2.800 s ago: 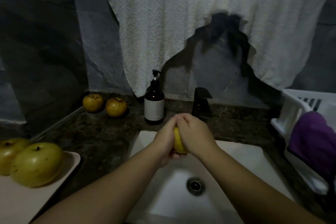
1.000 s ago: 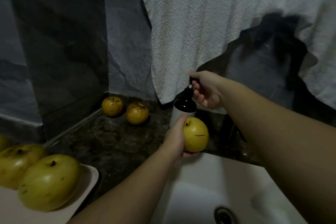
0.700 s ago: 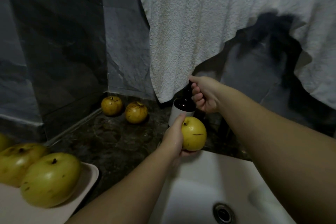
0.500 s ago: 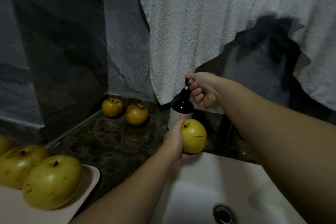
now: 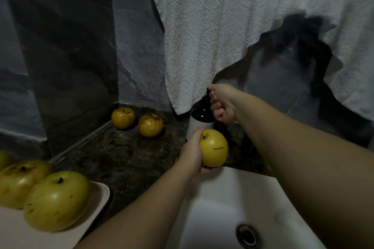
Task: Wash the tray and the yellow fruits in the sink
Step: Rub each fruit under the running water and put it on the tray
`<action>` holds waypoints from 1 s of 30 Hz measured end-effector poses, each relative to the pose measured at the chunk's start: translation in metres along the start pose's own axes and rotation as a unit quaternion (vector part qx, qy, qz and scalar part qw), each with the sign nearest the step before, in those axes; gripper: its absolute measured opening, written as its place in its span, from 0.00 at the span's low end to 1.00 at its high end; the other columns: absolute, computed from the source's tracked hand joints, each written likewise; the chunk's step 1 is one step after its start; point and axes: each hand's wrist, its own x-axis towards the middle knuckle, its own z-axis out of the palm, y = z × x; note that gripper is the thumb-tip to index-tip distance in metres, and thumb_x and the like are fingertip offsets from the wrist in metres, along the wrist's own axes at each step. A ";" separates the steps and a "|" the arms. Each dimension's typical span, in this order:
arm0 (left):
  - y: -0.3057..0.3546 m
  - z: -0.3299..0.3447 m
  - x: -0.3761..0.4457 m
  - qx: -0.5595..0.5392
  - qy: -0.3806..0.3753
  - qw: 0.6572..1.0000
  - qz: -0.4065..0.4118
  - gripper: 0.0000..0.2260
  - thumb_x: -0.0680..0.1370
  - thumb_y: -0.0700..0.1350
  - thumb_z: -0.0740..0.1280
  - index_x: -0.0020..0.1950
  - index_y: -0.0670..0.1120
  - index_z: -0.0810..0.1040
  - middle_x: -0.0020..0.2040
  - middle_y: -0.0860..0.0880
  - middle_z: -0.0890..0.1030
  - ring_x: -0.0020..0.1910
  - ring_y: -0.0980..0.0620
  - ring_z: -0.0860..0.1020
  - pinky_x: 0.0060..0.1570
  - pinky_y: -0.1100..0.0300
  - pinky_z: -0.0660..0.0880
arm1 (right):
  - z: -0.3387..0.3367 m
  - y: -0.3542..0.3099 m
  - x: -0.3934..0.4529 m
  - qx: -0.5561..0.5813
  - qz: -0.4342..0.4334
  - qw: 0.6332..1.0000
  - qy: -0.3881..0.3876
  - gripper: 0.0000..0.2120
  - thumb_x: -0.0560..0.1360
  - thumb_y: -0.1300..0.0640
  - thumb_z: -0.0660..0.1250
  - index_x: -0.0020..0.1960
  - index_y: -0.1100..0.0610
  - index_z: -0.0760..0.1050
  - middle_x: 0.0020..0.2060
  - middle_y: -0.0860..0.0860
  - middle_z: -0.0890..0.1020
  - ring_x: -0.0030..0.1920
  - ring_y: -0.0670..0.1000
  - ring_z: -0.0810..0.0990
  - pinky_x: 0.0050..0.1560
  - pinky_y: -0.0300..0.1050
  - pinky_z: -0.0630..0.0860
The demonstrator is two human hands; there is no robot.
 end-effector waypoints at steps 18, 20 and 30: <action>0.001 -0.004 0.003 -0.014 -0.009 1.000 0.007 0.19 0.78 0.65 0.66 0.61 0.54 0.76 0.59 0.41 0.82 0.47 0.41 0.84 0.28 0.51 0.80 | 0.008 0.000 0.005 -0.006 -0.006 1.000 -0.018 0.23 0.86 0.46 0.54 0.32 0.49 0.64 0.17 0.43 0.65 0.14 0.42 0.61 0.14 0.34 0.52; 0.003 -0.003 0.004 -0.008 -0.010 1.000 0.011 0.21 0.78 0.66 0.66 0.63 0.54 0.76 0.60 0.41 0.82 0.47 0.40 0.84 0.28 0.51 0.81 | 0.008 -0.003 0.005 0.000 -0.006 1.000 -0.016 0.23 0.85 0.46 0.55 0.32 0.49 0.64 0.17 0.43 0.65 0.14 0.42 0.61 0.14 0.34 0.52; 0.004 -0.002 0.002 -0.012 -0.013 1.000 0.008 0.22 0.79 0.66 0.64 0.67 0.54 0.74 0.62 0.41 0.81 0.49 0.41 0.83 0.31 0.53 0.79 | 0.006 -0.003 0.001 -0.027 -0.005 1.000 -0.003 0.23 0.86 0.47 0.54 0.32 0.49 0.63 0.17 0.43 0.63 0.14 0.42 0.59 0.15 0.34 0.50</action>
